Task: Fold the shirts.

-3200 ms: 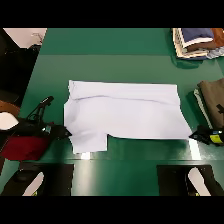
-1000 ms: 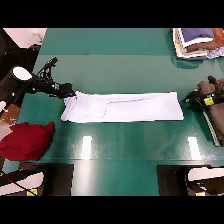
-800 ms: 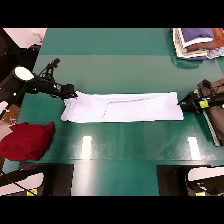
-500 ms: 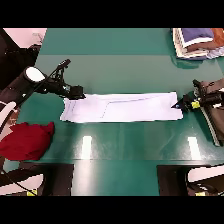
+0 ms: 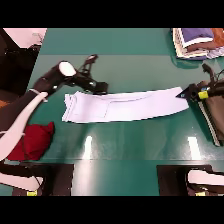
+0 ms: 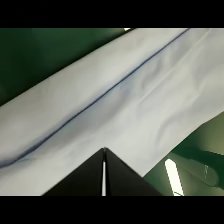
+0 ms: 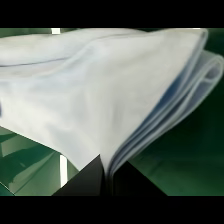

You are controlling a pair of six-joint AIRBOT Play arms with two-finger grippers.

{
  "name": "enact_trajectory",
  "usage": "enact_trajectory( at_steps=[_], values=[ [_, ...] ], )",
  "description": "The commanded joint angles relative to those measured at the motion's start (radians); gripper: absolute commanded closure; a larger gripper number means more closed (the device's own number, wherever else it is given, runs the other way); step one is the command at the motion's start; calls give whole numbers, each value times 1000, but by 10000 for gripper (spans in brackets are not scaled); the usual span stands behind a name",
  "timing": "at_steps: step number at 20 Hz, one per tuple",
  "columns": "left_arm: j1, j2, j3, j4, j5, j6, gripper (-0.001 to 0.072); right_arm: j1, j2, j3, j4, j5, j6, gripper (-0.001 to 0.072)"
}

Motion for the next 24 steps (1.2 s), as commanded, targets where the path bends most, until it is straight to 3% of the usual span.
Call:
enact_trajectory(
  at_steps=[1,6,10,15,20,24],
  values=[
    [-127,-148,144,-8,13,-29,679,66,76,130,37,53,102,695],
    [-256,-243,198,-23,24,-29,679,183,76,353,62,80,212,695],
    [-299,-264,198,-22,90,-31,679,273,76,450,61,83,230,695],
    [-294,-285,198,8,172,-113,679,348,77,476,61,98,233,695],
    [-281,-288,203,12,130,-112,679,418,76,476,59,105,221,695],
    [-171,-196,213,51,21,-80,679,469,76,476,55,63,206,695]
  ],
)
